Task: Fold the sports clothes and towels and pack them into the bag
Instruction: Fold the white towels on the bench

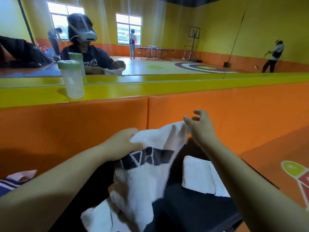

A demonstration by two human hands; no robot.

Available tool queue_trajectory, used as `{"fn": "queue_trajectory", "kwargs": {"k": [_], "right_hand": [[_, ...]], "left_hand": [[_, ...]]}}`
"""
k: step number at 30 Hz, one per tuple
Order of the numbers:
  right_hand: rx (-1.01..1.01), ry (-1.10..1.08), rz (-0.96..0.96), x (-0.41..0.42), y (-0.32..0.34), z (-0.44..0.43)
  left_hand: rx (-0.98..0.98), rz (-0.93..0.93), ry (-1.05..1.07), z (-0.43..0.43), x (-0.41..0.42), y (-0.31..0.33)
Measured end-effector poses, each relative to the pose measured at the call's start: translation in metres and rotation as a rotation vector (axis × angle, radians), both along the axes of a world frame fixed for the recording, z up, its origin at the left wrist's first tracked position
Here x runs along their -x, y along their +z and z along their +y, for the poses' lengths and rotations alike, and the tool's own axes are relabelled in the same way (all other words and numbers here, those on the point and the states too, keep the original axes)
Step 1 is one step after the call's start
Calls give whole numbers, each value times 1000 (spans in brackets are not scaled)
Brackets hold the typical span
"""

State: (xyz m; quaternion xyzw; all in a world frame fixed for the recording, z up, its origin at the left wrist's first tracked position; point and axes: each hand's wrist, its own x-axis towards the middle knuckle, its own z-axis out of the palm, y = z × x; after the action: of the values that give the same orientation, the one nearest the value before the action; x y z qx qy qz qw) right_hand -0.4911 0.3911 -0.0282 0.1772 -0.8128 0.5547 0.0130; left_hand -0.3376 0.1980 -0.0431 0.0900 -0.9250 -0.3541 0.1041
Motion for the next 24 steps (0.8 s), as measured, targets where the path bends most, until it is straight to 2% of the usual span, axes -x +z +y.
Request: {"fn": "queue_trajectory", "kwargs": {"k": [2, 4, 8, 11, 13, 15, 18, 20, 24], "right_hand": [[-98, -16, 95, -18, -7, 1], [-176, 69, 159, -37, -15, 2], [-332, 341, 3, -67, -35, 4], [-396, 406, -147, -71, -50, 8], [-390, 436, -232, -68, -54, 8], [-325, 439, -264, -68, -52, 4], [-219, 310, -148, -66, -47, -7], [-41, 235, -100, -64, -35, -13], [334, 298, -217, -53, -6, -23]], "left_hand": [[-14, 122, 102, 4, 4, 5], [-137, 199, 167, 4, 10, 8], [-498, 289, 245, 2, 16, 17], [-899, 325, 190, 4, 15, 28], [-1072, 328, 140, 5, 13, 35], [-1176, 356, 115, 6, 14, 40], [-1265, 412, 121, 2, 16, 46], [-1303, 434, 81, -4, 15, 48], [-1309, 409, -71, -7, 14, 39]]}}
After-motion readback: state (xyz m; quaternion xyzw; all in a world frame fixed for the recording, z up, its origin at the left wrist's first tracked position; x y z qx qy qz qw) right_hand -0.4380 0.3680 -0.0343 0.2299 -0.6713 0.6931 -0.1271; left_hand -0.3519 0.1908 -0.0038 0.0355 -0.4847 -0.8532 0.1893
